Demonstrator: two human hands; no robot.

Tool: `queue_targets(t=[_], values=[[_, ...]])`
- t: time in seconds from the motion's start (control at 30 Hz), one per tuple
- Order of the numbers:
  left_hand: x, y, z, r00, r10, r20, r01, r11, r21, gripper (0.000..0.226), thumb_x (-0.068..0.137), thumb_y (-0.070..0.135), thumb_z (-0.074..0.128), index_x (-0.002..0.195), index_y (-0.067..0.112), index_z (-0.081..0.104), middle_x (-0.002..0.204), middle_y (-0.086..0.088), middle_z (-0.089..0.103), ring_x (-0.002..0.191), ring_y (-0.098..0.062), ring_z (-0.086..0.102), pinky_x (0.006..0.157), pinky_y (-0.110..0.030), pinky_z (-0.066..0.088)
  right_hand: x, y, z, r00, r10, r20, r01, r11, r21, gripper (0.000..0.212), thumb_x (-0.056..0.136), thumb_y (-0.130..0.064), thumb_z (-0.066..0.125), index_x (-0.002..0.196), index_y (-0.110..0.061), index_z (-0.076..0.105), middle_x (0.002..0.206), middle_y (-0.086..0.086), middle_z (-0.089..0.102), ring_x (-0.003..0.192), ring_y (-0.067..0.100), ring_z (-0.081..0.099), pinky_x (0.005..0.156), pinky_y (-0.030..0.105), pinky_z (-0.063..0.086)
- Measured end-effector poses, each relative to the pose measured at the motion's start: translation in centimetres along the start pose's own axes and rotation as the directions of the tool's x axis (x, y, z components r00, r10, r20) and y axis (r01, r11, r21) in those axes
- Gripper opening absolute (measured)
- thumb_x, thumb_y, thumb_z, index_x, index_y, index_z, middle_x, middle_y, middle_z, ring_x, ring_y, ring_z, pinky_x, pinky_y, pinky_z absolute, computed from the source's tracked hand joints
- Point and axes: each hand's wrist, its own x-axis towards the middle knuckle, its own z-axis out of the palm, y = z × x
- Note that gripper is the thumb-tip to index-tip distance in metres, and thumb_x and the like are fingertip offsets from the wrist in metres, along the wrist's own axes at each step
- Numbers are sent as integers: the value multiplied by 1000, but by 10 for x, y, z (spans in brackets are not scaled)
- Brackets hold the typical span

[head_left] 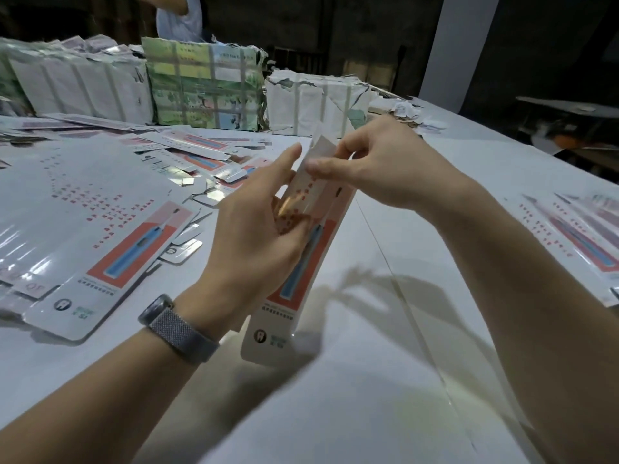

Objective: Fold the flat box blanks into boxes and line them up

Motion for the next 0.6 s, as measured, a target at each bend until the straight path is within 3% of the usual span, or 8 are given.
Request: queue_targets(t=[0.1,0.2,0.27,0.33,0.4,0.47,0.53,0.6], values=[[0,-1,-1,999,-46,1,46,999,-5,72,84,3,74,149,17,48,117,5,64,99,-16,68,86,-43,59,-1,0,2,998,13,66,-20,994,107,43,80,-58,72,74,-16,78,57,-7,64,52,1,50,49,19,38],[-1,3,1,999,-37,19,36,999,22,75,81,23,73,151,16,46,123,2,63,107,-15,64,92,-40,56,-1,0,14,999,50,-2,-48,983,178,51,80,-53,76,59,-8,63,53,6,55,49,11,44,52,29,33],[1,3,3,995,-57,81,50,994,95,94,78,42,78,157,15,34,138,-2,57,121,-14,55,104,-31,47,0,-3,24,994,75,-85,-61,987,150,51,82,-50,75,53,-14,55,49,0,47,48,13,40,52,31,32],[0,1,6,979,-97,181,59,977,205,125,68,54,84,162,17,9,150,0,44,128,-9,41,103,-27,39,1,-5,30,983,96,-156,-71,985,160,52,81,-47,75,48,-15,51,46,-5,45,50,15,42,53,33,34],[-3,0,9,962,-106,251,43,969,245,142,65,52,88,160,22,-12,154,0,35,130,-11,34,104,-38,43,0,-7,30,971,115,-209,-72,976,206,52,78,-43,77,44,-16,48,41,-9,41,50,13,41,53,31,34],[-5,-1,12,958,-101,270,37,972,232,145,65,48,86,156,26,-24,157,0,30,136,-14,33,106,-47,44,-1,-9,29,966,115,-231,-52,963,263,49,74,-37,79,43,-15,48,41,-9,40,49,13,40,53,29,33],[-5,1,12,963,-99,250,43,974,221,141,63,47,77,154,30,-28,158,4,31,137,-14,37,104,-45,46,-2,-13,29,964,108,-242,-22,942,335,43,73,-28,78,46,-12,49,46,-2,38,48,13,37,51,29,32],[-4,4,13,964,-129,232,88,980,180,139,66,39,82,154,36,-26,150,13,43,124,-9,50,95,-36,51,-3,-17,29,961,108,-255,-3,925,379,39,74,-22,77,48,-10,49,47,0,37,48,13,35,51,27,31]])
